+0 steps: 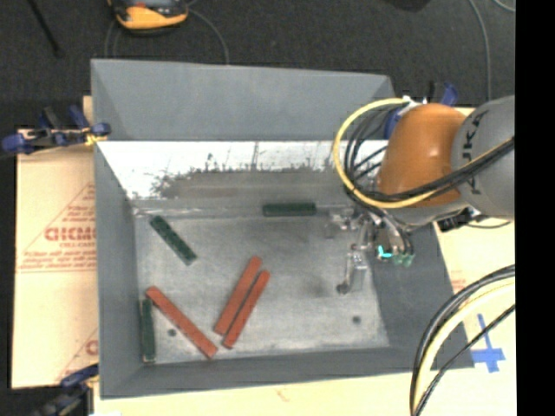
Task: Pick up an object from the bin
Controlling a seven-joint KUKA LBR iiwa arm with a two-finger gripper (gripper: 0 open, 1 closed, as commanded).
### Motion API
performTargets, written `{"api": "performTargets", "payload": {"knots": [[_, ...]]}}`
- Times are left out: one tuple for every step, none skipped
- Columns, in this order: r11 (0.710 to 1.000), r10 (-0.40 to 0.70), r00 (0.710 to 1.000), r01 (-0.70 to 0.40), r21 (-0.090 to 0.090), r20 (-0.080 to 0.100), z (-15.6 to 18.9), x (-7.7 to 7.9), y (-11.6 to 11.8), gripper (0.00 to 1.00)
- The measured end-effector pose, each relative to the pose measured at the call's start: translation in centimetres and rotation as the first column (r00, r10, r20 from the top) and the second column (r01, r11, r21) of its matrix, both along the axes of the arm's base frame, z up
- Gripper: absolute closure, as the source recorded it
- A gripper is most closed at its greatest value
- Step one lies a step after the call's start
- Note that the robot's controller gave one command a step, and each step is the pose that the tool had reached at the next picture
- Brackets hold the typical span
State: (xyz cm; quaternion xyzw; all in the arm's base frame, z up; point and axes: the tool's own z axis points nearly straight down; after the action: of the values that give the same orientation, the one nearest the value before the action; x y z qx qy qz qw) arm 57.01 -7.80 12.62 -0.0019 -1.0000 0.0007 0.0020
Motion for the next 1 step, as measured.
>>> {"api": "performTargets", "payload": {"knots": [[1.0, 0.002, 1.0, -0.002, -0.001, 0.008, 0.46, 0.2, 0.01, 0.0]]}}
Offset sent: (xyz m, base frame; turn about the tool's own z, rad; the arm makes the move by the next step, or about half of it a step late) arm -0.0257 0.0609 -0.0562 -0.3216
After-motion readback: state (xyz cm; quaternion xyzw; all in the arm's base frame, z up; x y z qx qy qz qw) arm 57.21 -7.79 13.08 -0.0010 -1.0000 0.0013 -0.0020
